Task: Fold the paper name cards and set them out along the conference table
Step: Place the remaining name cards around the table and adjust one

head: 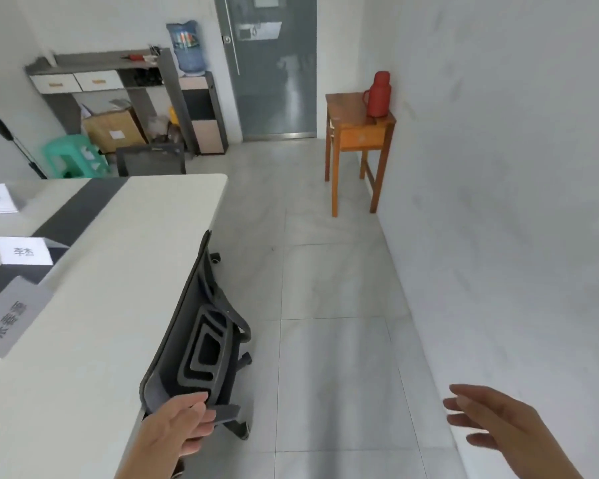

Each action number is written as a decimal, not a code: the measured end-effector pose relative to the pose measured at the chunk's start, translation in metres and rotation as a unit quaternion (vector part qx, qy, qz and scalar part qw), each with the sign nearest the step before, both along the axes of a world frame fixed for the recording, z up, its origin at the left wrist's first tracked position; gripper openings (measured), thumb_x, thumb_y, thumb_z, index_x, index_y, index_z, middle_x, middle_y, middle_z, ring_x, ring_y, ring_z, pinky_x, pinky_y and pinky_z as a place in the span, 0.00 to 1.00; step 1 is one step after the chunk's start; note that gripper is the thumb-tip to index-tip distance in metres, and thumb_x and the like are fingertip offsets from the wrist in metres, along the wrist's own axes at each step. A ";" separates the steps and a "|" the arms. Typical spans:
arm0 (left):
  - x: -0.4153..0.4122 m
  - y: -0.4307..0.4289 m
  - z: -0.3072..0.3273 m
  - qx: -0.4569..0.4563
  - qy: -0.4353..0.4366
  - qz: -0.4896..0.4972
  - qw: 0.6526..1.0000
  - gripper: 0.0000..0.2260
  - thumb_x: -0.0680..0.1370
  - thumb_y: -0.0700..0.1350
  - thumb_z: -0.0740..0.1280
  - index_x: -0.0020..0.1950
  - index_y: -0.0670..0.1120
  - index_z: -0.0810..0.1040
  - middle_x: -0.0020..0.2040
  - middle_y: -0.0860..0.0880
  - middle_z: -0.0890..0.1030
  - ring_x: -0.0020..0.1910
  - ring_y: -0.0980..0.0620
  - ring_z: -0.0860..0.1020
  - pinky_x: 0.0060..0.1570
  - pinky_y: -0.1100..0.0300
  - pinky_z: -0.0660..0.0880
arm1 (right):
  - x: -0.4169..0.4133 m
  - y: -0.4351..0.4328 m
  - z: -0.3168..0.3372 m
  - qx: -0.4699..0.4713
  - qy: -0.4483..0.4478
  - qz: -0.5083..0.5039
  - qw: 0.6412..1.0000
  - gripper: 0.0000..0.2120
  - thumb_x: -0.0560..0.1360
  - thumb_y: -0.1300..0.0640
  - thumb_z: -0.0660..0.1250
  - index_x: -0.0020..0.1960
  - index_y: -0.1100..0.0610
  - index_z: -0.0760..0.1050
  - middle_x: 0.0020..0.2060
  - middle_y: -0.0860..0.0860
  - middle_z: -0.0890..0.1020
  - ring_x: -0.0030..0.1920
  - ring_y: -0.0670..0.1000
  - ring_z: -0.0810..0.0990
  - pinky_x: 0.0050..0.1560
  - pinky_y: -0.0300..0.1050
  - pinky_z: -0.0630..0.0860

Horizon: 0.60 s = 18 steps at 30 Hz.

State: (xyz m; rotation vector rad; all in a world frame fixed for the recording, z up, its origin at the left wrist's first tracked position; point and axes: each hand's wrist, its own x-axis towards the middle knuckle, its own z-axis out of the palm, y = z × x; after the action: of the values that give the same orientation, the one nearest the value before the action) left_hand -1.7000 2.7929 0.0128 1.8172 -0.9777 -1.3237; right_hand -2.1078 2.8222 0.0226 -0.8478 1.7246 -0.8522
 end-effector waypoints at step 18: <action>-0.105 -0.438 0.003 -0.010 0.002 -0.001 1.000 0.09 0.79 0.40 0.63 0.54 0.46 0.81 0.45 0.46 0.87 0.48 0.45 0.84 0.51 0.47 0.78 | -0.091 -0.470 0.009 -0.016 -0.020 0.031 0.999 0.08 0.75 0.61 0.69 0.52 0.58 0.82 0.40 0.49 0.88 0.40 0.48 0.86 0.48 0.54 0.79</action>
State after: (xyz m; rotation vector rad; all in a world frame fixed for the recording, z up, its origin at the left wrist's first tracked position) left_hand -1.8050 2.3553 0.0157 1.7991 -0.9875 -1.3142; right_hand -2.1992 2.3522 0.0320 -0.8954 1.6449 -0.8517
